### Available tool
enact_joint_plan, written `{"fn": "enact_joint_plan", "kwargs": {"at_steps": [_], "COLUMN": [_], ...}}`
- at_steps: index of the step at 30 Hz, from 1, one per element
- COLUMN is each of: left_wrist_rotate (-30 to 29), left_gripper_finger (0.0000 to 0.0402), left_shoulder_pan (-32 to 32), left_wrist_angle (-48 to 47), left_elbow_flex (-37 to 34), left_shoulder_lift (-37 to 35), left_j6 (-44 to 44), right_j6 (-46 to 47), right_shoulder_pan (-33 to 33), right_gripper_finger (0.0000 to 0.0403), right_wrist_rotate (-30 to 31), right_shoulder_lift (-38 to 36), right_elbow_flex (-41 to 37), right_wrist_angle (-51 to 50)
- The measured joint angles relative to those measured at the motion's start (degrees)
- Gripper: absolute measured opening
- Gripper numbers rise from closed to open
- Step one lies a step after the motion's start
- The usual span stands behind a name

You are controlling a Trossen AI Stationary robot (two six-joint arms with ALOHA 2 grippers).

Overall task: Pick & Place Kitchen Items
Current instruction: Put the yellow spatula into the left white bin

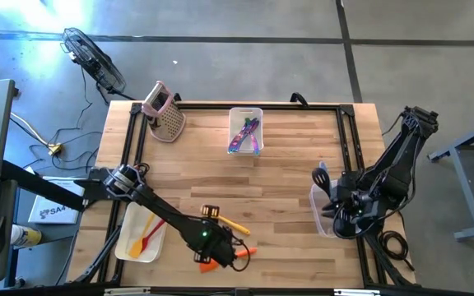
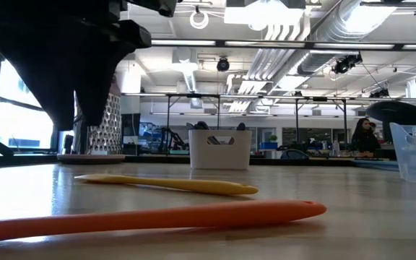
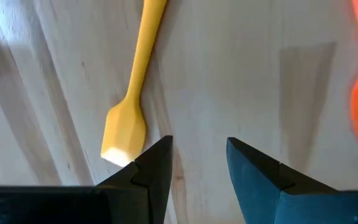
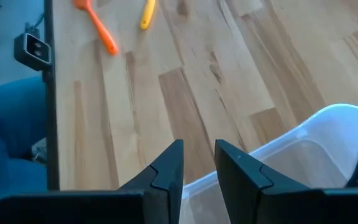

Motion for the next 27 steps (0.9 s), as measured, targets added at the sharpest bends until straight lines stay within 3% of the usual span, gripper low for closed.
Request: {"fn": "enact_joint_plan", "kwargs": {"at_steps": [8, 20, 27], "left_wrist_rotate": [-4.8, -7.8, -10.7], "left_gripper_finger": [0.0181, 0.0348, 0.0371], "left_shoulder_pan": [0.0, 0.0, 0.1], "left_wrist_angle": [1.3, 0.2, -0.5], "left_elbow_flex": [0.0, 0.0, 0.0], "left_shoulder_lift": [0.0, 0.0, 0.0], "left_j6": [-2.4, -2.9, -4.2], "right_j6": [0.0, -0.2, -10.2], "right_shoulder_pan": [0.0, 0.2, 0.5], "right_gripper_finger": [0.0084, 0.0084, 0.0084], "right_wrist_rotate": [0.1, 2.0, 5.3], "right_shoulder_lift": [0.0, 0.1, 2.0], "right_elbow_flex": [0.0, 0.0, 0.0], "right_wrist_angle": [0.2, 6.3, 17.8]}}
